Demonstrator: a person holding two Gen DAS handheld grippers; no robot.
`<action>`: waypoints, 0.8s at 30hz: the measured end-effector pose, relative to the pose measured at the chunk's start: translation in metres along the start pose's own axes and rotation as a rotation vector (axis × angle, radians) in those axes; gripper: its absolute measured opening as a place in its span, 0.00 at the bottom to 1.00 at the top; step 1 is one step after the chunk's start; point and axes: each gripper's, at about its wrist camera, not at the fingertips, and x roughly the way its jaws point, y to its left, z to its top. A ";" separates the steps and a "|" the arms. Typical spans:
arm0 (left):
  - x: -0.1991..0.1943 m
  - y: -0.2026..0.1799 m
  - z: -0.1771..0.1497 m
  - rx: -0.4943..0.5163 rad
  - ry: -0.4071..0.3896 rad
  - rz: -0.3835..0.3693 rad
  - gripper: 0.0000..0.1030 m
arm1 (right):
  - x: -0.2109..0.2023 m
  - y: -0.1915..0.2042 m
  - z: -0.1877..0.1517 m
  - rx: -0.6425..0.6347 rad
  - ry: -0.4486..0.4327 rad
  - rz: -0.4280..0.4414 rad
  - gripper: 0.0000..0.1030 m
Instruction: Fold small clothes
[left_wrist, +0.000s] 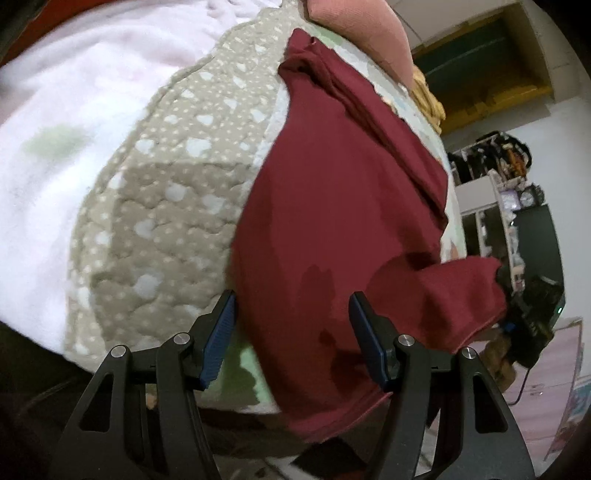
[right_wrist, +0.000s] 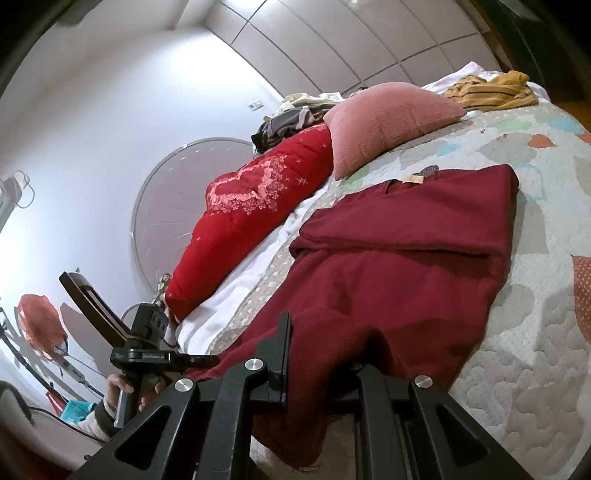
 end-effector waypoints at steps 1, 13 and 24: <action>0.001 -0.001 0.001 -0.009 -0.006 -0.005 0.60 | 0.000 0.000 -0.001 0.001 0.000 0.002 0.10; 0.008 -0.018 0.004 0.100 -0.006 0.023 0.12 | -0.003 -0.005 -0.002 0.014 -0.003 0.001 0.10; 0.004 -0.085 0.111 0.247 -0.216 0.008 0.09 | 0.006 -0.022 0.054 -0.003 -0.088 -0.045 0.10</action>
